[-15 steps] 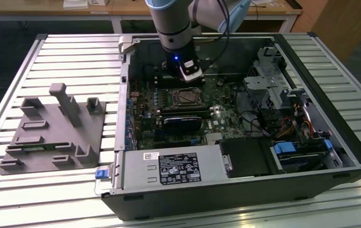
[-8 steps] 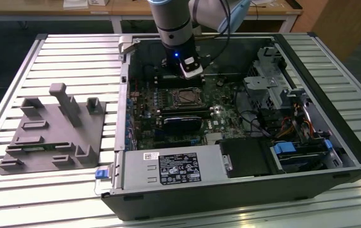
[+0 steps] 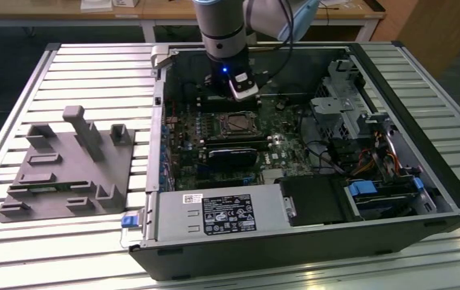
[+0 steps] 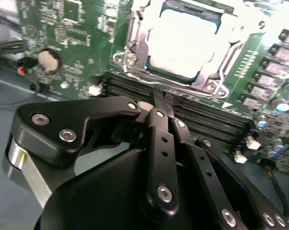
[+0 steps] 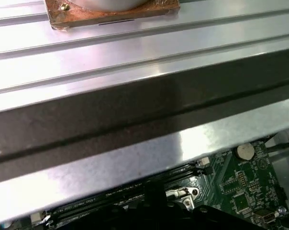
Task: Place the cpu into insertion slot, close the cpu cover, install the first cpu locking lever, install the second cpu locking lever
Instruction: 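Install the first cpu locking lever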
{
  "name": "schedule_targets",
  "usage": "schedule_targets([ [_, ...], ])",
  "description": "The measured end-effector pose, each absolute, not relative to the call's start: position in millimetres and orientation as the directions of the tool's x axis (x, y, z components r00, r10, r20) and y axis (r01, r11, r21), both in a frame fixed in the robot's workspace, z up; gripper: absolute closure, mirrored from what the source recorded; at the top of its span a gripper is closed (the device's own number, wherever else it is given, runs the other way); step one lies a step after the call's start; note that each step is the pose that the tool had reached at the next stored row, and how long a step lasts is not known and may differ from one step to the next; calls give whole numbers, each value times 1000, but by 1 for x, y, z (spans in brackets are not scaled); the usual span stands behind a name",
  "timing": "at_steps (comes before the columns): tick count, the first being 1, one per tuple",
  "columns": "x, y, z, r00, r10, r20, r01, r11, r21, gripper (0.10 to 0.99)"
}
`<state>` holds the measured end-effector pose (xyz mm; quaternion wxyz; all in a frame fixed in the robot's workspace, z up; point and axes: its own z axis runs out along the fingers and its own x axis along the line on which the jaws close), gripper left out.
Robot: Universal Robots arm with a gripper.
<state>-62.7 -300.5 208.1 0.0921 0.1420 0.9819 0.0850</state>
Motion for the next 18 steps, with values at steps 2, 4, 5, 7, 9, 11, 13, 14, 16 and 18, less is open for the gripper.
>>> schedule_targets([
  [2,-62,-300,208,-944,293,-149,265,947,180,980],
  [4,-60,-301,208,-946,291,-145,267,949,168,980],
  [5,-60,-301,208,-946,291,-144,267,950,161,980],
  [7,-59,-301,207,-947,289,-142,268,951,152,980],
  [9,-58,-302,208,-947,289,-143,269,952,145,980],
  [11,-57,-303,207,-946,288,-145,269,953,139,980],
  [13,-57,-304,207,-947,288,-146,270,954,133,980],
  [14,-56,-305,207,-947,287,-146,270,954,129,980],
  [16,-56,-306,207,-947,286,-146,270,955,123,980],
  [18,-55,-310,207,-947,284,-148,270,957,108,980],
])
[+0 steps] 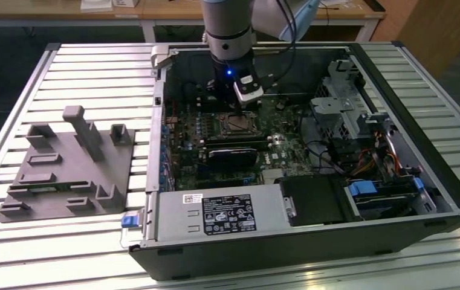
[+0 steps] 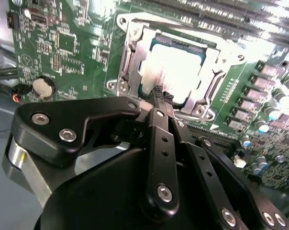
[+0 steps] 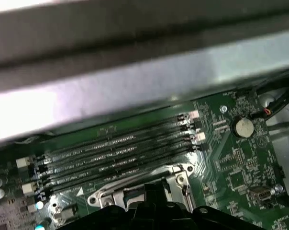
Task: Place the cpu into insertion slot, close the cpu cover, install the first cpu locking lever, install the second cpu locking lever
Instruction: 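Install the first cpu locking lever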
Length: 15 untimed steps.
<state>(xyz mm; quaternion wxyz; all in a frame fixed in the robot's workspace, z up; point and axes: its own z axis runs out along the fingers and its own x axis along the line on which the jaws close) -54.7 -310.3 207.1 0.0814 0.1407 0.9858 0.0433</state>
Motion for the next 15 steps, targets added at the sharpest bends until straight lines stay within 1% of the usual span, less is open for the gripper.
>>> schedule_targets([
  [15,-53,-323,206,-952,277,-133,273,961,45,980],
])
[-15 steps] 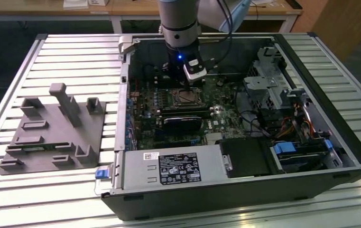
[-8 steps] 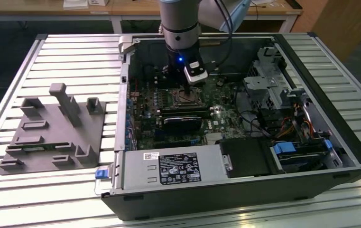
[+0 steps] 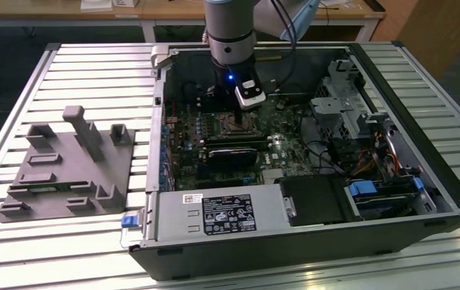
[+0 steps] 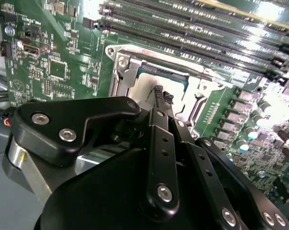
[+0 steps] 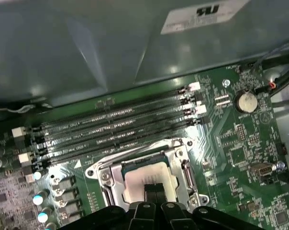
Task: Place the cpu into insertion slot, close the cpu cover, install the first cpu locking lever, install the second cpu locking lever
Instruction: 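Install the first cpu locking lever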
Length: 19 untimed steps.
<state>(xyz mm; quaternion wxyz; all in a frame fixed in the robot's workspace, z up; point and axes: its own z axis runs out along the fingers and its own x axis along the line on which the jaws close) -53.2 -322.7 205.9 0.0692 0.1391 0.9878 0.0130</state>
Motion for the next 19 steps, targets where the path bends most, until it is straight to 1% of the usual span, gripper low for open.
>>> schedule_targets([
  [7,-53,-323,207,-952,276,-133,273,961,44,980],
  [19,-53,-323,230,-952,276,-133,273,961,44,980],
])
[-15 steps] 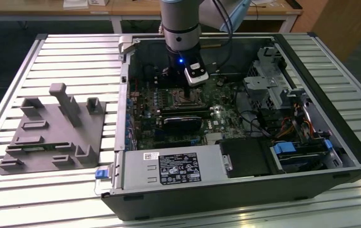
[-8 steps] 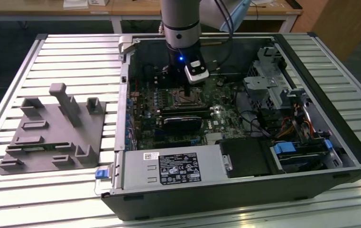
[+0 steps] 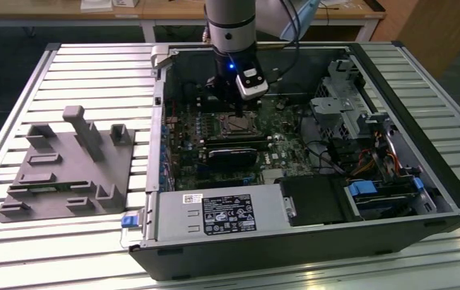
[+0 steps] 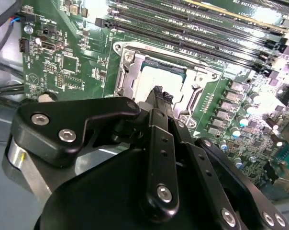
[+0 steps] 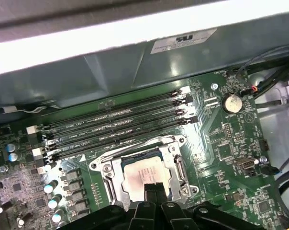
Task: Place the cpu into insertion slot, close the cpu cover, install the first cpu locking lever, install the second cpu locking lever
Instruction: 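Install the first cpu locking lever, then install the second cpu locking lever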
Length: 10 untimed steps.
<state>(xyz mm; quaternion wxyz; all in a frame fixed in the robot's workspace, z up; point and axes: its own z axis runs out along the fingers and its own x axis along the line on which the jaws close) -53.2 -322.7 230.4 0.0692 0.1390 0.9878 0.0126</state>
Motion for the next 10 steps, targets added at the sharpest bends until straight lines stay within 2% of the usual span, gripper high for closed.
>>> schedule_targets([
  [10,-53,-323,231,-952,276,-133,273,961,44,980],
])
